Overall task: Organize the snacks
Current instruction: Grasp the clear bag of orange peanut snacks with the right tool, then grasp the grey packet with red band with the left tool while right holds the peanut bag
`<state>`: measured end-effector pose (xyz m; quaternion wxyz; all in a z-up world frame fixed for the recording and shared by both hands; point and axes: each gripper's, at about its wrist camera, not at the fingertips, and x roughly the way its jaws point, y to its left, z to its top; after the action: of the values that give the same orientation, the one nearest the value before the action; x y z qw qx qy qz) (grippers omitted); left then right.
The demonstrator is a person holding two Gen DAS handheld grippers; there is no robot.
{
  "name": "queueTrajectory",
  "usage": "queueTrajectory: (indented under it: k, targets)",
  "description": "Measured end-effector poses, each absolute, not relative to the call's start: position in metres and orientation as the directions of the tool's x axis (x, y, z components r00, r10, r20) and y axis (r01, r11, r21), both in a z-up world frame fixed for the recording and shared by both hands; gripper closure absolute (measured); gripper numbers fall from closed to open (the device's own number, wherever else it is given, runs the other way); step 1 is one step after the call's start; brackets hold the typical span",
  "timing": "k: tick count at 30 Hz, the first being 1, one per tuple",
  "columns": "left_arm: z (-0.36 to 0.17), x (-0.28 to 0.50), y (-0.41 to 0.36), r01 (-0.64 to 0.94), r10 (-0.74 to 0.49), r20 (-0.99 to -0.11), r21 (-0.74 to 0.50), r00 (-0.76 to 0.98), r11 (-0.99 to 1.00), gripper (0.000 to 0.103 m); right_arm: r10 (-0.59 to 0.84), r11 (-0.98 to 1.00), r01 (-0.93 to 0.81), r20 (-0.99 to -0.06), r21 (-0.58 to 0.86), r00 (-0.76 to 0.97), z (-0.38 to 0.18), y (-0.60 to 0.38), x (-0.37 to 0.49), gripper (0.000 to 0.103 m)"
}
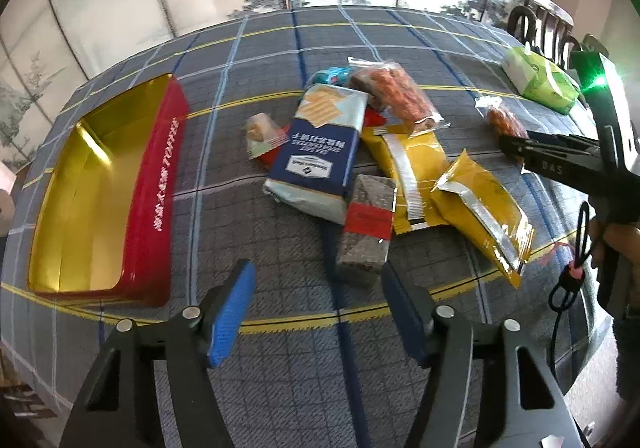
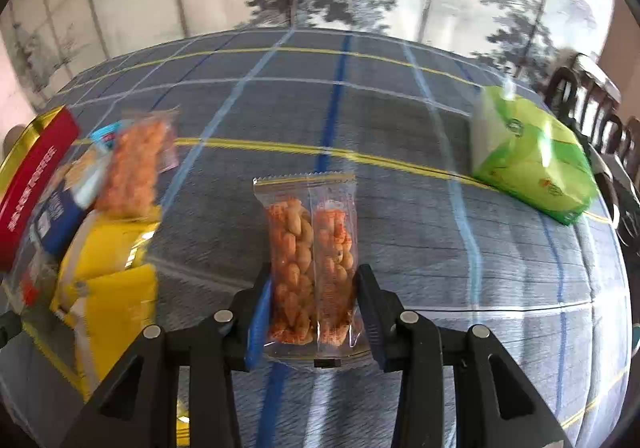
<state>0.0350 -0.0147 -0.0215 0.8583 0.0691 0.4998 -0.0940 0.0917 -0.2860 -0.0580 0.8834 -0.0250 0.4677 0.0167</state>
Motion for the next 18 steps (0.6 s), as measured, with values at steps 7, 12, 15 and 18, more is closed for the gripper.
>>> queueTrajectory:
  k: [7,12,15,18]
  targets:
    - [-0.015,0.034,-0.025,0.301,-0.144,-0.87,0.005,0.472,0.954,0.046,-0.008,1.0,-0.016,-0.811,-0.021,0.586,-0.06,-0.293,0.095,0.062]
    - [-0.024,0.043,-0.026,0.304,-0.139,-0.881,0.006,0.453,0.953,0.05,-0.005,1.0,-0.009,-0.802,-0.013,0.598,-0.061,-0.296,0.095,0.062]
    - [-0.03,0.048,-0.026,0.31,-0.149,-0.888,-0.008,0.435,0.951,0.061,-0.007,1.0,-0.005,-0.795,-0.013,0.607,-0.061,-0.296,0.093,0.062]
    - [-0.033,0.052,-0.027,0.316,-0.169,-0.894,-0.032,0.415,0.948,0.066,-0.009,1.0,-0.001,-0.791,-0.012,0.612,-0.062,-0.294,0.092,0.062]
